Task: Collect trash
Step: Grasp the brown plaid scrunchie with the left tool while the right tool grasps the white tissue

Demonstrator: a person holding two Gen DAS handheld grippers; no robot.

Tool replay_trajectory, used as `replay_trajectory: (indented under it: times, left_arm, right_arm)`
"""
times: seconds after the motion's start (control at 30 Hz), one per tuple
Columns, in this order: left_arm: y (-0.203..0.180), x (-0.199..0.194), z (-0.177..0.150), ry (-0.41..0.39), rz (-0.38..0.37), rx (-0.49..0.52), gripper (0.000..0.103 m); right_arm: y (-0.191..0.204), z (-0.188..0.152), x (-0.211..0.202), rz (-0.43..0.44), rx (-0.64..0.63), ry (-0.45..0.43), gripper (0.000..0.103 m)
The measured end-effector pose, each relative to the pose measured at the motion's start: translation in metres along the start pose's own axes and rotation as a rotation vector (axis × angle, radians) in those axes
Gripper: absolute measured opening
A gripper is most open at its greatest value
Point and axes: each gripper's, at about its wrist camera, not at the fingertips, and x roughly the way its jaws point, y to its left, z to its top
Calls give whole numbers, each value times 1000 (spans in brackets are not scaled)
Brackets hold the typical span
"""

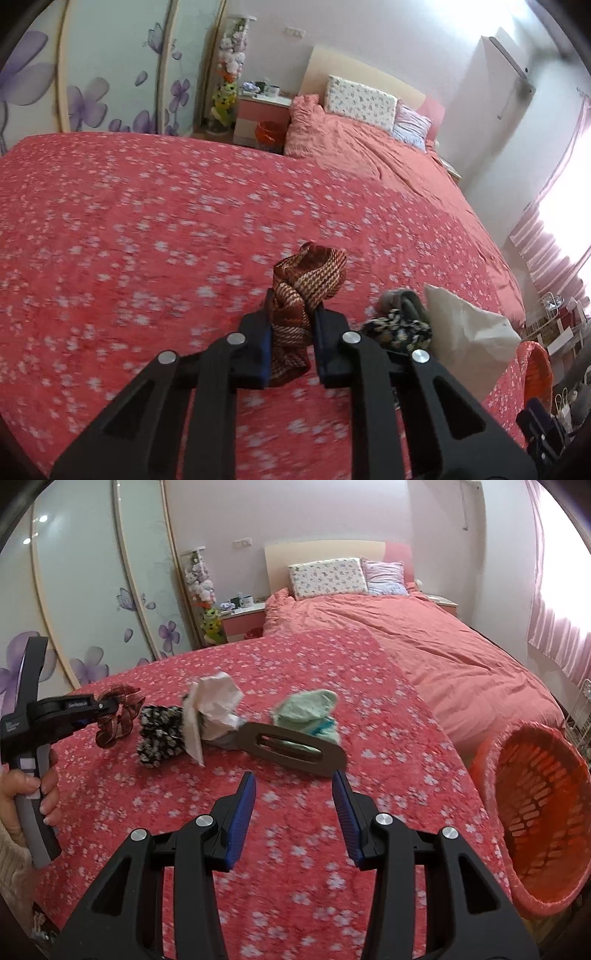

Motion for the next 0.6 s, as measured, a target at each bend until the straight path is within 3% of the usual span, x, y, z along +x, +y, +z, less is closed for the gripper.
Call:
replay_trajectory:
  times: [0.3,0.53,0.6]
  left_arm:
    - [44,-34,-9,-33,39,-19,18]
    - [62,-46,-20,-29,24,-33,18]
    - [65,-47,-23,-27,20,-34,18]
  right_arm:
    - [41,23,18,82,-22,-30,44]
    - [59,39,42,77,-15,-26,44]
    - [62,41,49,80,-12,-8,35]
